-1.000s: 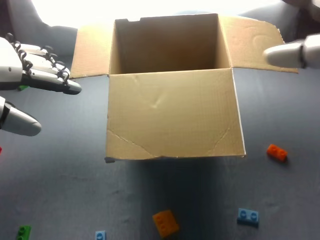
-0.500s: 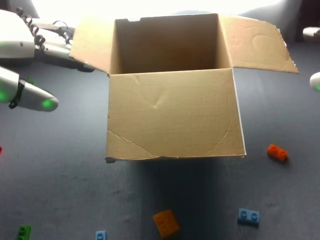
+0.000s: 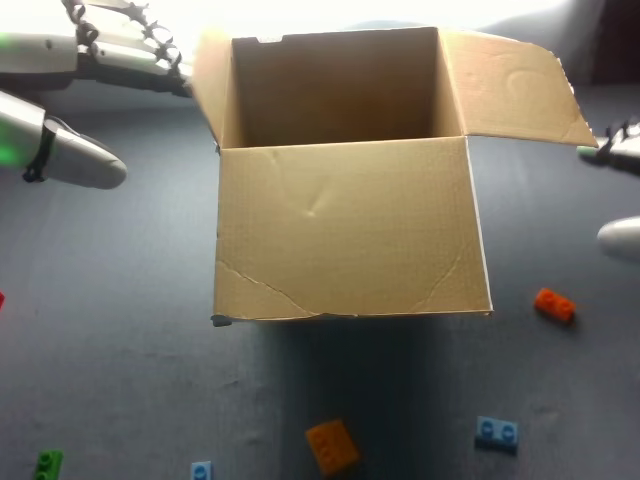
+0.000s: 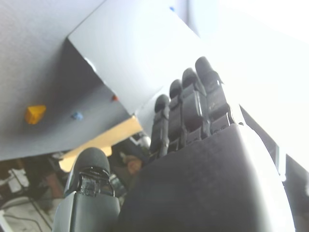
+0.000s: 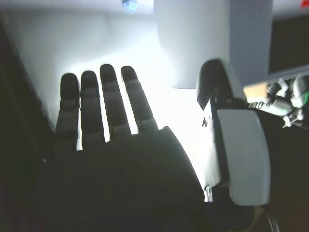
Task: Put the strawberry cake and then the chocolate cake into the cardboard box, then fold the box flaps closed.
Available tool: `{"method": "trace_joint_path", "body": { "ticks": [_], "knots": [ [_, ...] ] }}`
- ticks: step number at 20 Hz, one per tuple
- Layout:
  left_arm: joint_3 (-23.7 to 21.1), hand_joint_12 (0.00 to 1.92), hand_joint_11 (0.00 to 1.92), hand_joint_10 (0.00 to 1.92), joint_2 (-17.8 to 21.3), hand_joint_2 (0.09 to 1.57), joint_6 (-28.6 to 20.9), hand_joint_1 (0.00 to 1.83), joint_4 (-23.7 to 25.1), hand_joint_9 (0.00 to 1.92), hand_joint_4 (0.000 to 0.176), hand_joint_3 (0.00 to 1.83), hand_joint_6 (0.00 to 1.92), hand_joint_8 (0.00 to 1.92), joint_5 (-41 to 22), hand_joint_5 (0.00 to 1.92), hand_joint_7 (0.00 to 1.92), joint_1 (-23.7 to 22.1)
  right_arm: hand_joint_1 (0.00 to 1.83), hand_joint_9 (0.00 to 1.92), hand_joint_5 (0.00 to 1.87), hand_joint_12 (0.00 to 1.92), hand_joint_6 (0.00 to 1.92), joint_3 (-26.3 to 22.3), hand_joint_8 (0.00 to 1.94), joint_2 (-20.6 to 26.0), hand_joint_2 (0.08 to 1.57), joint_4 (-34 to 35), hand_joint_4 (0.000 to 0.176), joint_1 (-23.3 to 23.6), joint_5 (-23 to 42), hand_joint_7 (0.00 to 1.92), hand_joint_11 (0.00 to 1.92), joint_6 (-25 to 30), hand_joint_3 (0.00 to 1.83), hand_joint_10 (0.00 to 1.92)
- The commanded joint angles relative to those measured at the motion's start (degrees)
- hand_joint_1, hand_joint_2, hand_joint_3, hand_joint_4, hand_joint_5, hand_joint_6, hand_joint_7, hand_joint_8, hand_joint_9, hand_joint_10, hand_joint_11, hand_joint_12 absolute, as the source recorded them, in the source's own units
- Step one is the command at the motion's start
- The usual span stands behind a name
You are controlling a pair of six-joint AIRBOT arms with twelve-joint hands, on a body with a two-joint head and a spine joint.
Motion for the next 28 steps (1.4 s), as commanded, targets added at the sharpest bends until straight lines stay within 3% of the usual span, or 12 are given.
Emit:
{"method": "trace_joint_path", "body": {
  "ticks": [1,2,5,10,14,15,16,18,20,24,26,28],
  "knots": [
    [-0.2,0.62,0.0,0.0,0.3,1.25,-0.1,0.0,-3.8,0.16,0.027,0.0,0.0,0.0,-0.2,0.12,0.17,-1.2,0.0,0.13,0.1,0.34,0.0,0.2,0.0,0.2,1.19,0.4,0.0,-0.3,7.4,0.14,0.0,-1.1,0.0,0.0],
    [-0.7,0.64,0.0,0.0,0.2,1.25,-0.1,0.0,-3.2,0.17,0.022,0.0,0.0,0.0,-0.1,0.12,0.17,-1.8,0.0,0.13,0.1,0.34,0.0,0.3,0.0,-0.6,1.19,-0.9,0.0,-0.6,7.6,0.14,0.0,-1.2,0.0,0.01],
    [-2.4,0.7,0.0,0.0,0.3,1.25,-0.1,0.0,-1.5,0.18,0.012,0.0,0.01,0.0,0.5,0.13,0.18,-2.7,0.0,0.16,0.13,0.57,0.01,0.3,0.0,-2.7,1.19,-1.8,0.0,-0.3,8.0,0.16,0.0,-1.2,0.0,0.01],
    [-6.8,0.76,0.0,0.01,0.3,1.27,0.4,0.0,2.0,0.18,0.007,0.0,0.0,0.0,2.3,0.15,0.18,-2.9,0.0,0.12,0.1,0.26,0.0,0.1,0.0,-2.6,1.19,-1.8,0.0,3.8,8.5,0.13,0.0,-1.2,0.0,0.0],
    [-9.8,0.72,0.0,0.0,0.2,1.28,1.0,0.0,5.2,0.16,0.015,0.0,0.0,0.0,3.3,0.11,0.15,-2.9,0.0,0.14,0.11,0.43,0.0,-1.0,0.0,0.3,1.2,-1.9,0.0,6.3,11.2,0.15,0.0,-1.2,0.0,0.01],
    [-10.3,0.78,0.0,0.01,0.1,1.26,1.2,0.0,6.2,0.18,0.023,0.0,0.01,0.01,3.6,0.13,0.17,-2.9,0.0,0.15,0.12,0.49,0.01,-1.4,0.0,0.9,1.2,-1.9,0.0,7.4,11.2,0.16,0.0,-1.2,0.0,0.01],
    [-10.8,0.79,0.0,0.01,-0.3,1.26,1.3,0.0,7.2,0.2,0.023,0.0,0.01,0.01,4.1,0.13,0.18,-2.6,0.0,0.15,0.1,0.44,0.01,-1.9,0.0,1.4,1.2,-1.9,0.0,8.8,11.1,0.15,0.0,-1.2,0.0,0.0],
    [-11.3,0.76,0.0,0.0,-0.8,1.26,1.5,0.0,8.5,0.18,0.022,0.0,0.0,0.0,4.7,0.13,0.17,-2.2,0.0,0.14,0.09,0.33,0.01,-2.6,0.01,1.6,1.2,-2.0,0.0,10.7,11.2,0.14,0.0,-1.2,0.0,0.01],
    [-11.4,0.77,0.0,0.01,-1.6,1.26,1.6,0.0,9.2,0.19,0.016,0.0,0.01,0.0,5.0,0.16,0.18,-1.4,0.0,0.19,0.13,0.48,0.01,-2.6,0.01,0.6,1.2,-2.2,0.0,12.2,10.9,0.19,0.0,-1.2,0.0,0.02],
    [-11.2,0.72,0.0,0.0,-2.0,1.25,1.7,0.0,10.0,0.19,0.011,0.0,0.01,0.0,5.1,0.17,0.18,0.9,0.0,0.19,0.18,0.44,0.01,-2.7,0.0,-2.2,1.21,-0.9,0.0,15.6,8.0,0.22,0.0,-1.3,0.0,0.01],
    [-10.3,0.74,0.0,0.0,-2.4,1.24,1.7,0.0,10.0,0.2,0.019,0.0,0.01,0.0,5.0,0.19,0.19,2.1,0.0,0.17,0.17,0.4,0.0,-2.6,0.0,-3.2,1.21,-0.9,0.0,16.7,8.4,0.22,0.0,-3.2,0.0,0.01],
    [-9.2,0.64,0.0,0.0,-2.8,1.24,1.6,0.0,10.0,0.16,0.026,0.0,0.0,0.0,5.0,0.13,0.16,2.7,0.0,0.19,0.17,0.42,0.01,-2.5,0.0,-4.5,1.2,-0.9,0.0,17.2,8.4,0.21,0.0,-4.2,0.0,0.01]
  ]
}}
